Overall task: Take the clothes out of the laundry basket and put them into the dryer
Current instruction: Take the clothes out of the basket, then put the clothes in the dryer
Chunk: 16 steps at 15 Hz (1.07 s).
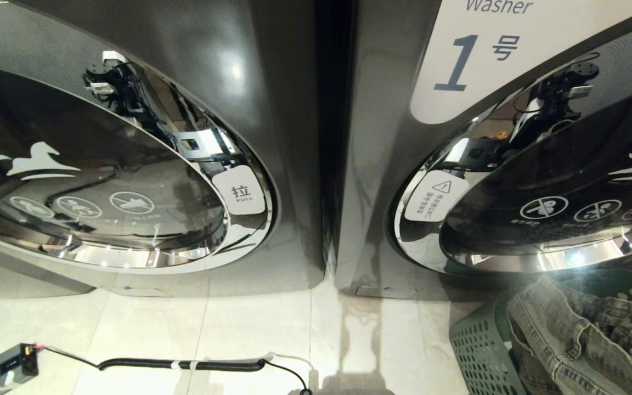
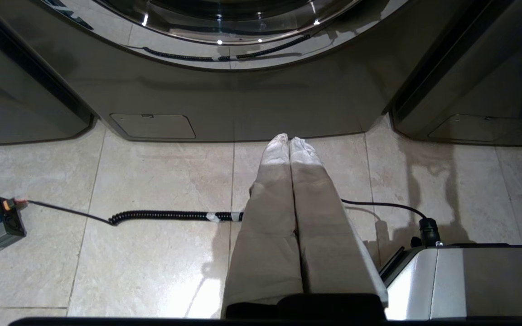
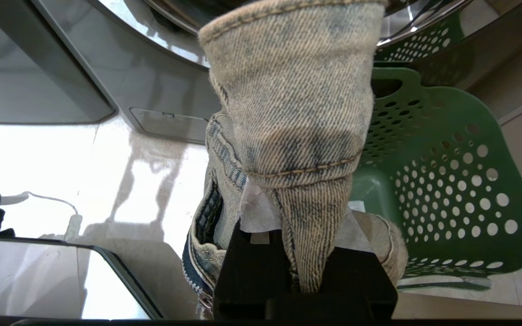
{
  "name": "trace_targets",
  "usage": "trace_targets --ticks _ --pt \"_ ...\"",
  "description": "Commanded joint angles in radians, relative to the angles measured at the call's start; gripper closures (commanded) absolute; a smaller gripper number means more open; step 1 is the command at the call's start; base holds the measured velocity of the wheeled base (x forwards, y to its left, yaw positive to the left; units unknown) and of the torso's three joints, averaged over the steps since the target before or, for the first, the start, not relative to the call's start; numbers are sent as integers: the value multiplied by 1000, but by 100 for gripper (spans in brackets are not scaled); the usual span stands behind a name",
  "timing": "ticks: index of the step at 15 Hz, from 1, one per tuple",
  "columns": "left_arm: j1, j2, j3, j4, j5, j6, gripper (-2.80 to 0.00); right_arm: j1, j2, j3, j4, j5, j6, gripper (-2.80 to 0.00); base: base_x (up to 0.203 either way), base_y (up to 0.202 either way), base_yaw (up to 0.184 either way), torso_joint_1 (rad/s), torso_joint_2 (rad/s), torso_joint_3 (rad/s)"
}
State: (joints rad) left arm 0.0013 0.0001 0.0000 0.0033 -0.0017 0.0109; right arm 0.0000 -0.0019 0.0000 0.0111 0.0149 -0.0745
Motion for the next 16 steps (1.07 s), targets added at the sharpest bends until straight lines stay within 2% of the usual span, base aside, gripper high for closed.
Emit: trace_targets --ticks 1,10,12,13,16 --pt "0 -2 0 0 0 0 0 0 0 0 0 0 -1 0 0 0 0 2 7 208" --pt "0 -2 0 3 -2 11 0 0 0 0 0 4 -7 0 0 0 0 3 2 198" --pt "0 -2 0 3 -12 73 0 0 0 0 0 0 2 0 0 0 0 0 2 204" --pt "0 -2 0 3 -38 106 0 0 0 0 0 0 2 0 0 0 0 4 7 199" --pt "0 -2 0 3 -54 126 0 0 0 0 0 0 4 0 0 0 0 2 1 208"
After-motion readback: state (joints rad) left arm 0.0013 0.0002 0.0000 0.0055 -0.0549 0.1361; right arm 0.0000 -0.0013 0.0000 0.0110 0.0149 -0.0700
